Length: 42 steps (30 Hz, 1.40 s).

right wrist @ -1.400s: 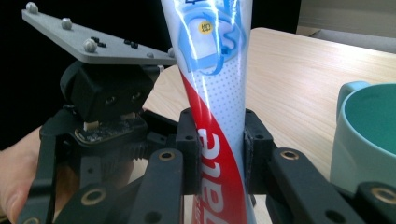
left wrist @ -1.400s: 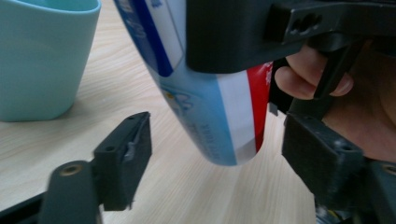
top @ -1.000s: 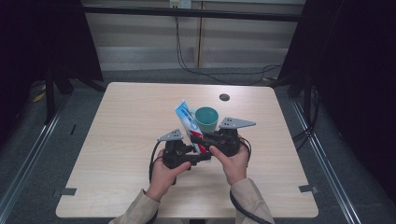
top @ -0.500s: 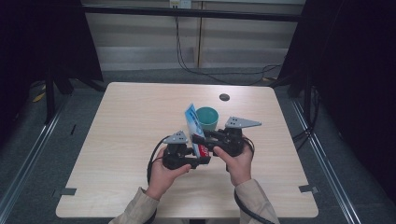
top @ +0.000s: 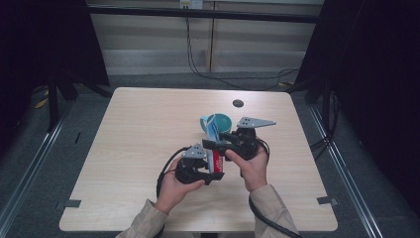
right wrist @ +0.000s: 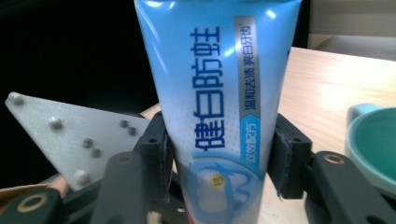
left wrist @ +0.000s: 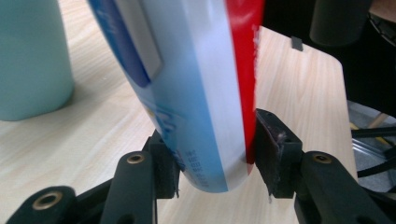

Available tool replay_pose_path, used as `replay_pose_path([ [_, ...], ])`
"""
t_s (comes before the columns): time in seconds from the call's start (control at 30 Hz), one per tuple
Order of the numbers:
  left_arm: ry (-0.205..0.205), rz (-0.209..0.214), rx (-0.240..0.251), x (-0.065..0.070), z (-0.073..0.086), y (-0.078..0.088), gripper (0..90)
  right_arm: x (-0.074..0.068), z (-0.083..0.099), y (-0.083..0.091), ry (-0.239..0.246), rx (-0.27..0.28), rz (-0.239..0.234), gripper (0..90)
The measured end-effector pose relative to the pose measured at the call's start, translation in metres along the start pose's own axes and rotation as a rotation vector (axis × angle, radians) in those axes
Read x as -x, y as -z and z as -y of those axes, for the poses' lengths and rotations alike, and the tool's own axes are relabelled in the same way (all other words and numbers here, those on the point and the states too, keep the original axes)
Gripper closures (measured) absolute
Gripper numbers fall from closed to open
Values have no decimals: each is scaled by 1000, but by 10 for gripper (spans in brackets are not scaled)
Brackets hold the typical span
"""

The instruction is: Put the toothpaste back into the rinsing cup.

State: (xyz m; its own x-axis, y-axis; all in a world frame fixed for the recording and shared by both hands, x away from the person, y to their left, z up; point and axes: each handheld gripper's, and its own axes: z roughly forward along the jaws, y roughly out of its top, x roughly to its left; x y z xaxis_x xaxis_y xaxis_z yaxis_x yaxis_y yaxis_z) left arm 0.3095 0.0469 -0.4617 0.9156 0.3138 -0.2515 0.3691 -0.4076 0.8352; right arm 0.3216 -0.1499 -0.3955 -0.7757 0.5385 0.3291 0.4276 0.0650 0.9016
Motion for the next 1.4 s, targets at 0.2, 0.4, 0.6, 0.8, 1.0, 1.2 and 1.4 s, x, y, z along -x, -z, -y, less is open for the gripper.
replay_pose_path([
  [0.2, -23, 15, 29, -5, 0, 3, 435, 4, 0, 9, -19, 54, -19, 719],
  [0.4, -38, -21, -23, -12, 7, 10, 185, 2, -9, 18, 28, 64, 12, 720],
  [0.6, -20, -31, -70, -19, 20, 16, 151, 4, -17, 22, 43, 72, 32, 720],
  [0.8, -17, -49, -128, -26, 36, 18, 151, 4, -24, 24, 64, 68, 48, 719],
  [1.0, -31, -66, -167, -27, 45, 18, 151, 7, -30, 26, 68, 76, 64, 719],
  [1.2, -59, -83, -203, -27, 55, 18, 151, 12, -35, 28, 67, 83, 78, 718],
  [1.4, -69, -86, -193, -28, 58, 20, 150, 15, -39, 28, 66, 82, 88, 718],
])
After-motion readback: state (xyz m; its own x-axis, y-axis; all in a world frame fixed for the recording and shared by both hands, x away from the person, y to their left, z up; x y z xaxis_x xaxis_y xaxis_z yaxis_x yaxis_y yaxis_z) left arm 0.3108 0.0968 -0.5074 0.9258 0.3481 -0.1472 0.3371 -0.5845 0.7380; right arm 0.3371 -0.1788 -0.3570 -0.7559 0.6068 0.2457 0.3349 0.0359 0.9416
